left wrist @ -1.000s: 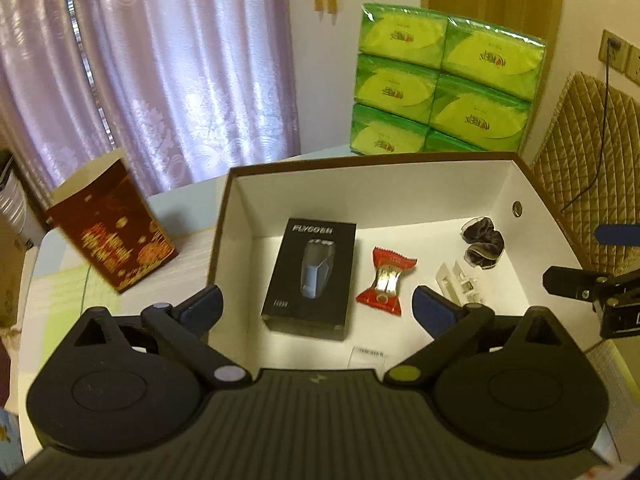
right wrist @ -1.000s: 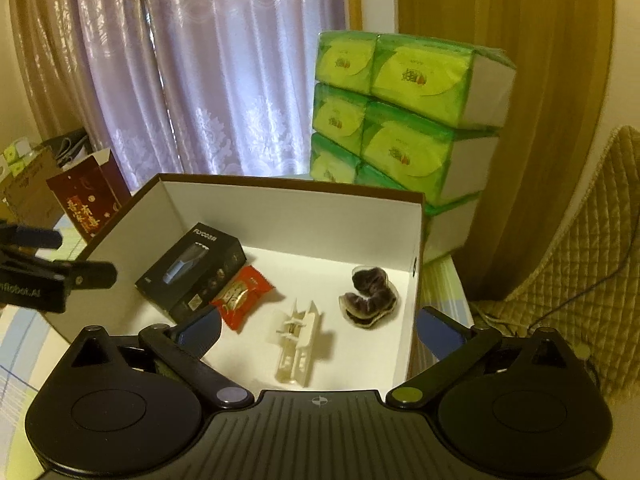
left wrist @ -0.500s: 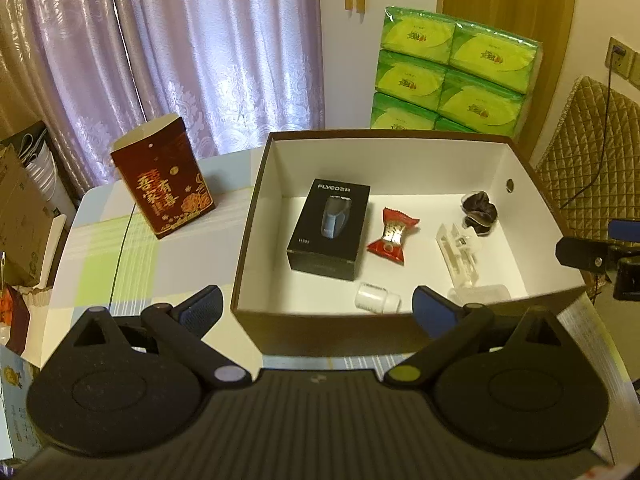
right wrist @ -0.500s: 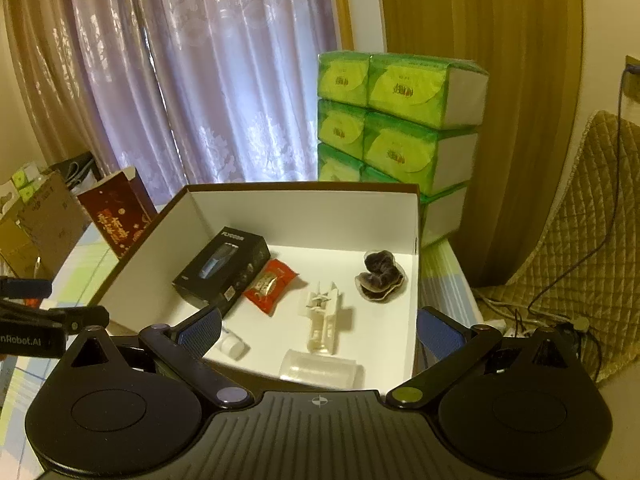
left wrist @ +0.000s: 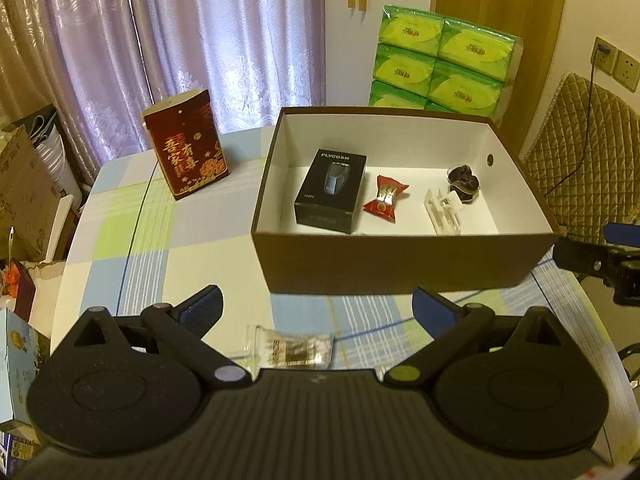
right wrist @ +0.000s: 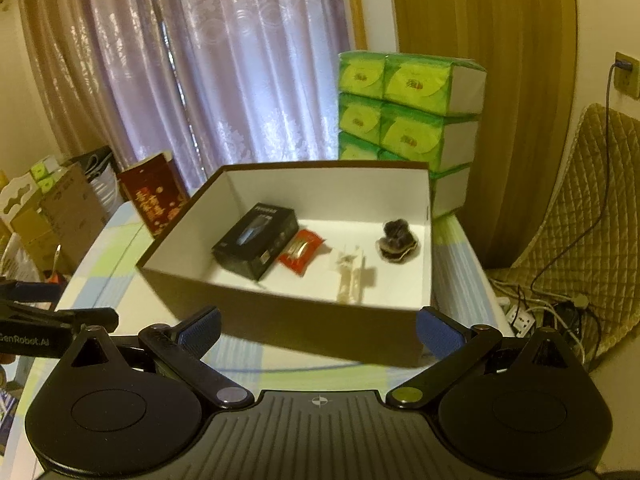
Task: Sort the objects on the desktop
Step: 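Withdraw both tools from the box toward the remaining table items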
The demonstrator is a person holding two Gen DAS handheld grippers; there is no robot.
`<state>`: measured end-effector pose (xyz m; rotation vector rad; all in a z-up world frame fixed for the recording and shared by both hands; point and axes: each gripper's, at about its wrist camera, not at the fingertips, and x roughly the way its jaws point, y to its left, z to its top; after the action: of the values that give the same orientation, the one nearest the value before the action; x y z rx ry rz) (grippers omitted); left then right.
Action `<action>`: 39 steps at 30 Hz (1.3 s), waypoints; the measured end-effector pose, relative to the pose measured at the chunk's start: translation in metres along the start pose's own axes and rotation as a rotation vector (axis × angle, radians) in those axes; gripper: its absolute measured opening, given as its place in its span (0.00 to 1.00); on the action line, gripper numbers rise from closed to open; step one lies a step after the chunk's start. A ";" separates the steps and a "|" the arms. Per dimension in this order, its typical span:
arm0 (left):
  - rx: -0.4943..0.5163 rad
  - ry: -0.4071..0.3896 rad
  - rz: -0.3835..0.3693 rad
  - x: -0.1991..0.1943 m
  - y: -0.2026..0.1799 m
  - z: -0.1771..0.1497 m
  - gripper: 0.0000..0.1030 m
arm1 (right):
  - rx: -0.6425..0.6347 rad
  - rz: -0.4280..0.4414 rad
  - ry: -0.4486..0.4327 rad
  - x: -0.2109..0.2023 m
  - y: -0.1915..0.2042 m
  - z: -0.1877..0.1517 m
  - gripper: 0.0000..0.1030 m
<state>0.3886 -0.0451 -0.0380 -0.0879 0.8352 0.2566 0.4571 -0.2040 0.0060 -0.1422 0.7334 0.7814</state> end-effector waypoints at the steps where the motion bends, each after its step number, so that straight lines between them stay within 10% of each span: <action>1: -0.001 0.001 0.000 -0.003 0.001 -0.003 0.97 | -0.004 0.002 0.003 -0.003 0.003 -0.003 0.98; 39: -0.009 0.188 0.042 -0.015 0.027 -0.107 0.97 | -0.042 0.061 0.254 0.005 0.059 -0.104 0.98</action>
<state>0.2947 -0.0404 -0.0984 -0.1043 1.0240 0.2948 0.3623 -0.1980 -0.0664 -0.2618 0.9654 0.8459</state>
